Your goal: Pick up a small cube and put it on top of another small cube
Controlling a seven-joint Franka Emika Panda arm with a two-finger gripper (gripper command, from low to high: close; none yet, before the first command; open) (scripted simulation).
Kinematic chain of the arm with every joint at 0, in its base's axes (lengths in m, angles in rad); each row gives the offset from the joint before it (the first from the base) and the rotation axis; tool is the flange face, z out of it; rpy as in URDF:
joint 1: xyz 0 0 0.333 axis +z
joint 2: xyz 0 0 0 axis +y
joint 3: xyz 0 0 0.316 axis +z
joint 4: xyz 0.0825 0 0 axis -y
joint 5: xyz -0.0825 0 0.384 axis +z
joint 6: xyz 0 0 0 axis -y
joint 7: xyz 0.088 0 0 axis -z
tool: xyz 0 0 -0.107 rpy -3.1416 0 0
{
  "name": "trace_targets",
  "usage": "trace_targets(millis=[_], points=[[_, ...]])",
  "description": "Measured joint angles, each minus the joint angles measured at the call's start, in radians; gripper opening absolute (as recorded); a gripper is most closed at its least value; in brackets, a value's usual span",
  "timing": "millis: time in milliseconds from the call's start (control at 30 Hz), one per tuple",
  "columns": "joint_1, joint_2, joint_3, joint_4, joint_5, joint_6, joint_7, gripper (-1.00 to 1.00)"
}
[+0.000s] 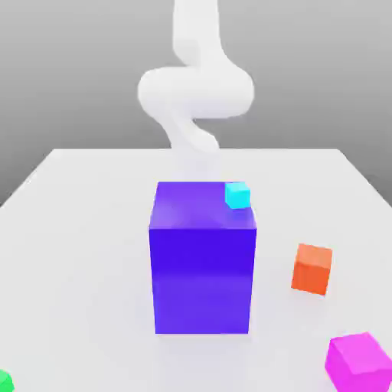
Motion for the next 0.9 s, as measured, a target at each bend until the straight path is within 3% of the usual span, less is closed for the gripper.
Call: trace_targets(millis=[467, 700, 900], points=[[-0.022, 0.515, 0.22, 0.014, -0.167, 0.117, 0.235, 0.0], [0.042, 0.765, 0.262, 0.02, -0.232, 0.176, 0.338, 0.0], [0.092, 0.965, 0.289, 0.022, -0.228, 0.238, 0.386, 0.0]])
